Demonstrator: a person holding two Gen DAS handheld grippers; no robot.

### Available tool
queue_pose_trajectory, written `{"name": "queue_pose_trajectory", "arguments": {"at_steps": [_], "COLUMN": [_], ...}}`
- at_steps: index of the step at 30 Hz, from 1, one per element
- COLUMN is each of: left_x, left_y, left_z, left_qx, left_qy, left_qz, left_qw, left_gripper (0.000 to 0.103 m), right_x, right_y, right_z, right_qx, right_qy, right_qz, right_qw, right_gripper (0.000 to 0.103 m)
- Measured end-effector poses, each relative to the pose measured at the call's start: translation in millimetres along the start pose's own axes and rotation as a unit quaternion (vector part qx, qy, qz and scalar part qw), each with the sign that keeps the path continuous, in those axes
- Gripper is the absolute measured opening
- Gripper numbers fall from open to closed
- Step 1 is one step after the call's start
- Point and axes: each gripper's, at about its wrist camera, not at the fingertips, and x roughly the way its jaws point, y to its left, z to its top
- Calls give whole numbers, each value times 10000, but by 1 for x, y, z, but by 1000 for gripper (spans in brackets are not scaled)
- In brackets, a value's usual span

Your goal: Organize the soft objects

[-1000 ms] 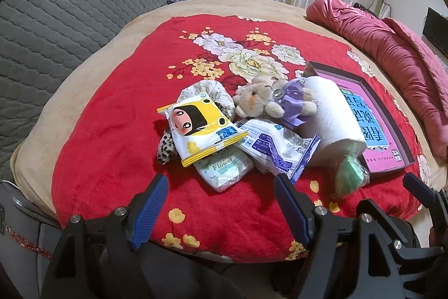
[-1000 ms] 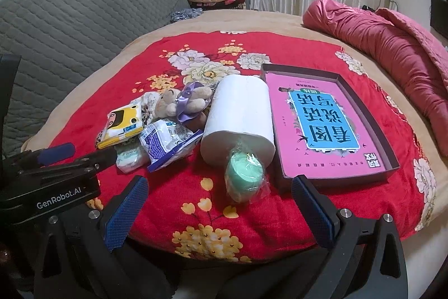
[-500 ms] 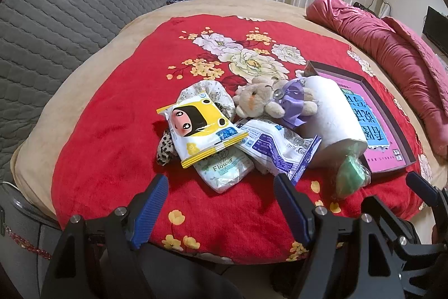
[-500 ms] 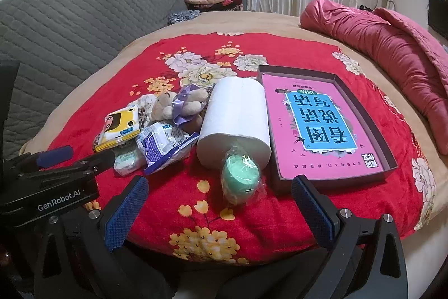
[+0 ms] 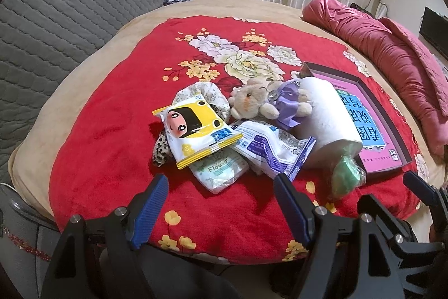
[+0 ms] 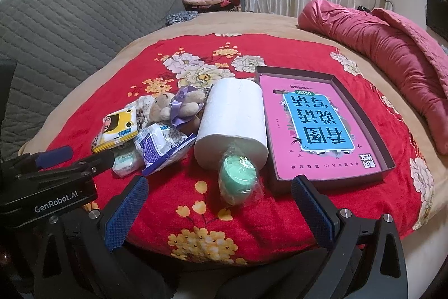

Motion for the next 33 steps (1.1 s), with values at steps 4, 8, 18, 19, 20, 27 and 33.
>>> {"name": "queue_pose_trajectory", "arguments": {"at_steps": [4,8,18,19,20,27,33], "left_x": [0,-1,-3,-4,-4,-4,9], "left_y": [-1,-1,-4,-4,-4,-5,18], "left_z": [0,0,0,0,0,0,9], "left_qx": [12,19,59,59,61,21,-327], "left_qy": [-1,-4,-11,-9,-13,2,137], "left_qz": [-22,-42,-95,-99,-92,-130,-124], "left_qw": [10000,10000,9999,9999,9999,9999,9993], "left_gripper": [77,77,77,77,77,77,77], "right_x": [0,0,1,1,1,4,13], "right_y": [-1,1,1,1,2,3,2], "right_z": [0,0,-1,-1,-1,-3,-4], "right_qx": [27,18,1,-1,-7,-51,-66], "right_qy": [3,14,38,39,37,78,171], "right_qz": [-13,-16,-6,-2,-2,65,143], "right_qw": [10000,10000,10000,10000,10000,9999,9997], "right_gripper": [102,102,102,102,102,102,102]}}
